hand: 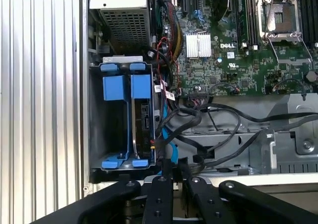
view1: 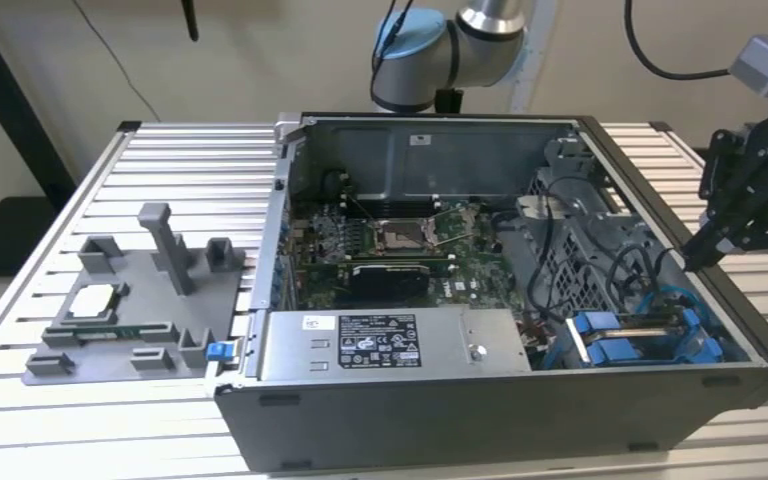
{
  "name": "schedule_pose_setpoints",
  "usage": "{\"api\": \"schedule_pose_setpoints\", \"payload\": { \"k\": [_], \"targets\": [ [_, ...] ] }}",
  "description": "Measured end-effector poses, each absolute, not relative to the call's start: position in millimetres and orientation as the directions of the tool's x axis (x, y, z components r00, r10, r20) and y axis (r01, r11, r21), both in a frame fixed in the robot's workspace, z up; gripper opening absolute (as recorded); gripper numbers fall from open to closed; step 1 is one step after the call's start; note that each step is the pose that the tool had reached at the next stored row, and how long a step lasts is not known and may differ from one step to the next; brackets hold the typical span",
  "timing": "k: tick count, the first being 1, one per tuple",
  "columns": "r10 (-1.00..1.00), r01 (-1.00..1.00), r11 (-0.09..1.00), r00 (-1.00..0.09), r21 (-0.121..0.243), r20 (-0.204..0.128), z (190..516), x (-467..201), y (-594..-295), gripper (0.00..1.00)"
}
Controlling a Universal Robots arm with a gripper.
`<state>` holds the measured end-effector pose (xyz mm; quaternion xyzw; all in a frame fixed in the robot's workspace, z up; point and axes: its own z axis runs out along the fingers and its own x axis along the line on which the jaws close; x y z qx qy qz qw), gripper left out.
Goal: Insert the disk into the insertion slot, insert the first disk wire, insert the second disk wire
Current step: 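Insert the second disk wire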
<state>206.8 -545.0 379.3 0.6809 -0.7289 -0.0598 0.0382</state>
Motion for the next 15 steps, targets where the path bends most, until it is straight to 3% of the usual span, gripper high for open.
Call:
{"api": "schedule_pose_setpoints", "payload": {
  "k": [14, 15],
  "targets": [
    [-0.997, -0.988, 0.066, -0.07, 0.139, -0.026, 378.5, 207.2, -545.0, 0.0],
    [-0.997, -0.988, 0.066, -0.07, 0.139, -0.026, 378.5, 207.4, -545.0, 1.0]
  ]
}}
